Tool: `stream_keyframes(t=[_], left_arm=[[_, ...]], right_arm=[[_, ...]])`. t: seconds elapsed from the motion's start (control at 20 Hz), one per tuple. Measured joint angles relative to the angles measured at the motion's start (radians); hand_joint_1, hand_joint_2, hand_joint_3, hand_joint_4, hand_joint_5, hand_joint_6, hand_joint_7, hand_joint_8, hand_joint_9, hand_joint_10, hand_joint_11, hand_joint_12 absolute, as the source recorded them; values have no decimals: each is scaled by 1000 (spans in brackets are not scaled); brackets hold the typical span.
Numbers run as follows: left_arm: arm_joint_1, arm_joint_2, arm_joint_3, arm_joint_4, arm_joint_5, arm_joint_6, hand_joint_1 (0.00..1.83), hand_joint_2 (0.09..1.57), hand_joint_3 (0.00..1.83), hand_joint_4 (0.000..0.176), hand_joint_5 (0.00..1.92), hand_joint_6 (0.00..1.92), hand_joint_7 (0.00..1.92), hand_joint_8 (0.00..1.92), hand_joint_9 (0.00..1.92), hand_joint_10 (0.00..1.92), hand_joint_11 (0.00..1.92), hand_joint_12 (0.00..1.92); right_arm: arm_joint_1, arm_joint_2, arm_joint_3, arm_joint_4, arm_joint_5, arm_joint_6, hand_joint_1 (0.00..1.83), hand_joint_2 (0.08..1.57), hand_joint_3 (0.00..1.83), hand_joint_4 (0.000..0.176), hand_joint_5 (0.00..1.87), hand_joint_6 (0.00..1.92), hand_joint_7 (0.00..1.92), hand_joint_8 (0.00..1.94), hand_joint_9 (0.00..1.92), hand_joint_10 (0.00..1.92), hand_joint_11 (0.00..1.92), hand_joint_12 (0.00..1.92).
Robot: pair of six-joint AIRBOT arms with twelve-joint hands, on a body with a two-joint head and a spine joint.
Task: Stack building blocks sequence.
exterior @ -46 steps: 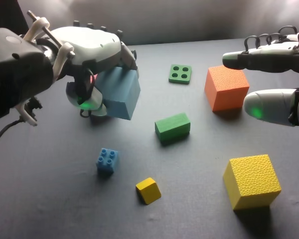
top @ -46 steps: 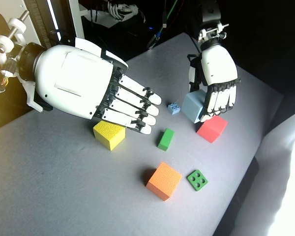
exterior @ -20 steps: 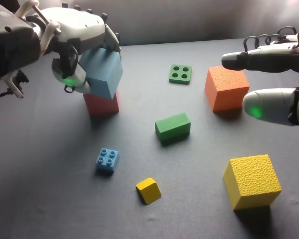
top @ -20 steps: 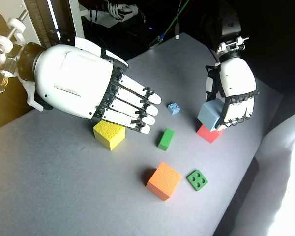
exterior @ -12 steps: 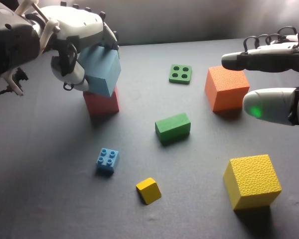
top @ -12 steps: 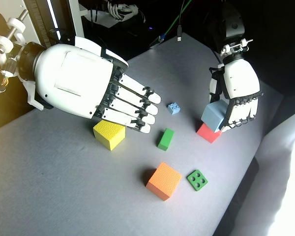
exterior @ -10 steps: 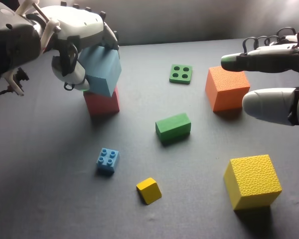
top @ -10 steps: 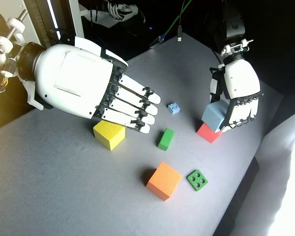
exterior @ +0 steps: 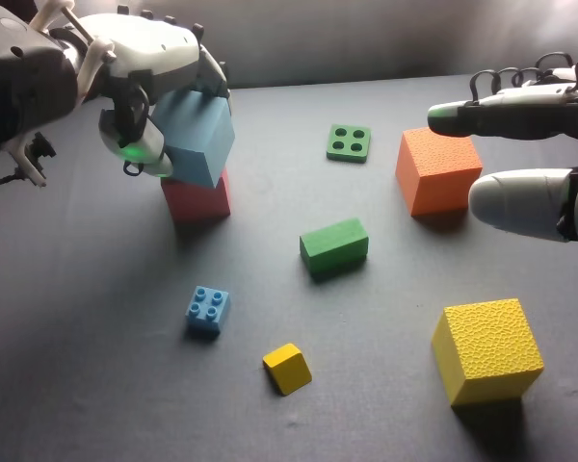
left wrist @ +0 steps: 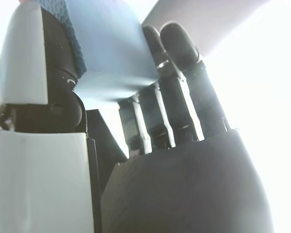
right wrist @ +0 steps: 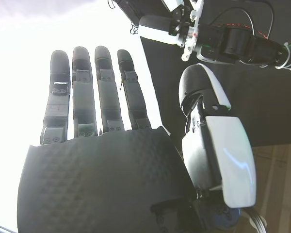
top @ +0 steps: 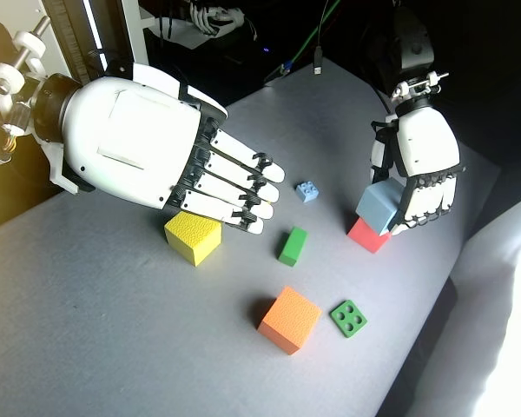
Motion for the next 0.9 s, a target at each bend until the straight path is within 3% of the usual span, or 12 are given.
stream_keyframes(t=[0.05, 0.1, 0.15, 0.25, 0.5, 0.55, 0.6, 0.75, 0.8, 0.9], left_arm=[[0, 0, 1, -1, 0, -1, 1347, 1217, 7, 0, 657, 1244, 888, 1186, 665, 1587, 210, 1533], [5, 0, 1, 0, 0, 0, 1243, 1175, 0, 0, 519, 621, 673, 592, 521, 871, 94, 1383], [5, 0, 3, 1, 1, 0, 1191, 1155, 0, 0, 505, 268, 639, 238, 508, 494, 27, 1305], [9, 0, 5, 1, -2, 4, 1045, 1097, 0, 0, 420, 23, 530, 15, 483, 123, 2, 1107], [11, 0, 5, -3, 6, 6, 726, 1010, 0, 0, 245, 0, 319, 0, 329, 0, 0, 896], [11, 0, 5, -3, 6, 6, 634, 989, 0, 0, 196, 0, 278, 0, 293, 0, 0, 860], [11, 0, 4, -3, 6, 7, 639, 931, 0, 0, 184, 0, 255, 0, 271, 0, 0, 835], [13, 0, 2, -5, 5, 7, 585, 907, 0, 0, 147, 0, 223, 0, 238, 0, 0, 777], [13, 0, -2, -5, 4, 7, 565, 925, 0, 0, 87, 0, 153, 5, 170, 0, 0, 638], [13, 0, -9, -6, 9, 7, 550, 888, 0, 0, 94, 3, 143, 3, 158, 3, 0, 633]], right_arm=[[0, 0, 0, 0, 0, 0, 139, 1325, 0, 0, 313, 6, 339, 8, 314, 14, 0, 760], [0, 0, 0, 0, 0, 0, 144, 1329, 0, 0, 297, 3, 311, 4, 289, 4, 0, 717], [0, 0, 0, 0, 0, 0, 145, 1329, 0, 0, 291, 1, 303, 2, 270, 2, 0, 684], [0, 0, 0, 0, 0, 0, 155, 1330, 0, 0, 298, 4, 304, 4, 274, 5, 0, 687], [1, 0, 0, 0, 0, 0, 175, 1339, 1, 0, 290, 0, 284, 0, 247, 1, 0, 644], [1, 0, 0, 0, 0, 0, 216, 1325, 0, 0, 317, 6, 316, 7, 278, 10, 0, 720], [1, 0, 0, 0, 0, 0, 260, 1314, 0, 0, 328, 5, 339, 8, 310, 15, 0, 793], [1, 0, 0, 0, 0, 0, 316, 1309, 0, 0, 338, 5, 346, 4, 306, 5, 0, 771], [1, 0, 0, 1, 0, 0, 322, 1308, 0, 0, 338, 3, 343, 1, 302, 3, 0, 756], [1, 0, 0, 0, 0, 0, 315, 1312, 1, 0, 318, 0, 327, 2, 294, 2, 0, 730]])
